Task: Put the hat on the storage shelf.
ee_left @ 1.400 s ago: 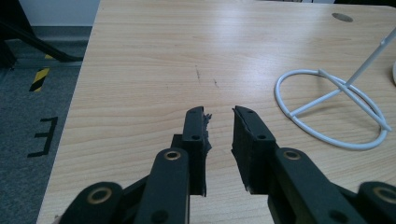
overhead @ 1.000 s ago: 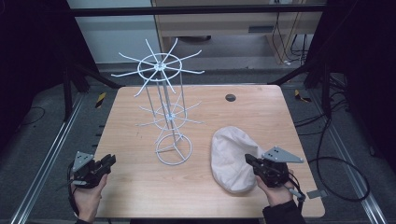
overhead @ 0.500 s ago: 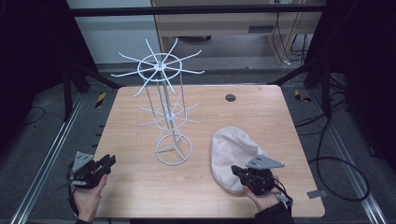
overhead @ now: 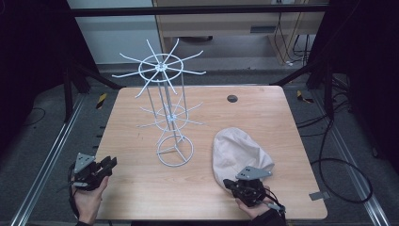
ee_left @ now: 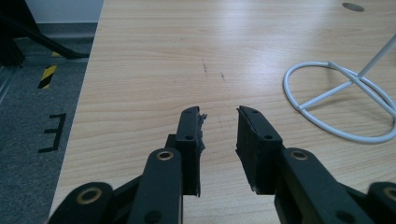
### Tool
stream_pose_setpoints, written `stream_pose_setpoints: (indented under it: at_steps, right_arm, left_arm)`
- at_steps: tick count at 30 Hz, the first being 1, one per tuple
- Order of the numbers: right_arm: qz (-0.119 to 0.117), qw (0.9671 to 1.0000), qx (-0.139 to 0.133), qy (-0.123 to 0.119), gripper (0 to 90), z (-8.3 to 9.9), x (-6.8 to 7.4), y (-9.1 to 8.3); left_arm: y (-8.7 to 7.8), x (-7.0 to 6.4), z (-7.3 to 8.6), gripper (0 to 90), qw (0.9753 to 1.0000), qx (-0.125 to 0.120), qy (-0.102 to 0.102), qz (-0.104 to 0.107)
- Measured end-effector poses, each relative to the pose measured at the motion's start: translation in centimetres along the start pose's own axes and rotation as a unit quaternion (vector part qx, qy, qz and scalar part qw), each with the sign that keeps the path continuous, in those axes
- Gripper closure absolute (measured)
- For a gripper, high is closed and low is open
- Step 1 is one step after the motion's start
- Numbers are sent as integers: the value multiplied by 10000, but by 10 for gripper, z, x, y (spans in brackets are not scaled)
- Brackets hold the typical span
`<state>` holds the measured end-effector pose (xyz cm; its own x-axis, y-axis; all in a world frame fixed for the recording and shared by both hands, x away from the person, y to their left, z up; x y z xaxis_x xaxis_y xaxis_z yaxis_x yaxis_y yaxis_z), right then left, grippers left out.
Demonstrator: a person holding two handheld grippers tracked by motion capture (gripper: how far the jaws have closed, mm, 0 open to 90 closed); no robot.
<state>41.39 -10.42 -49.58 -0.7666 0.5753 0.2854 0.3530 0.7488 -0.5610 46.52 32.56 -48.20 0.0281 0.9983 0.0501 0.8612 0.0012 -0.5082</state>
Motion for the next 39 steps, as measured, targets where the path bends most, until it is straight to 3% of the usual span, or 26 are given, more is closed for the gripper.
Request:
stream_pose_setpoints:
  at_steps: [11,13,19,30,39]
  right_arm:
    - [9,9993,362,95,900,12,-2,8]
    - [158,9986,501,91,900,16,-5,7]
    - [237,9983,512,158,900,20,-10,1]
    - [656,9964,416,349,900,30,-30,-24]
    - [1142,9912,290,612,900,36,-56,-48]
  left_arm:
    - [1,0,1,682,10000,19,14,-40]
    - [0,0,0,682,10000,15,14,-32]
    - [0,-1,0,684,10000,20,25,-24]
    - [1,-1,1,683,10000,29,25,-19]
    - [1,-1,1,684,10000,46,39,2]
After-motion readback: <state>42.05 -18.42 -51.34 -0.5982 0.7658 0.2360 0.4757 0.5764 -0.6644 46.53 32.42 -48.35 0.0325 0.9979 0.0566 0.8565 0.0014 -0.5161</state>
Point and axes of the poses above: each handheld gripper's, and its own axes: y roughly forward along the jaws, z roughly out of its underside, x roughly to its left, the point moved 6 cm from there along y, roughly forward along the jaws, and after that the axes turned 14 degrees about -z, right-handed, at the moved point
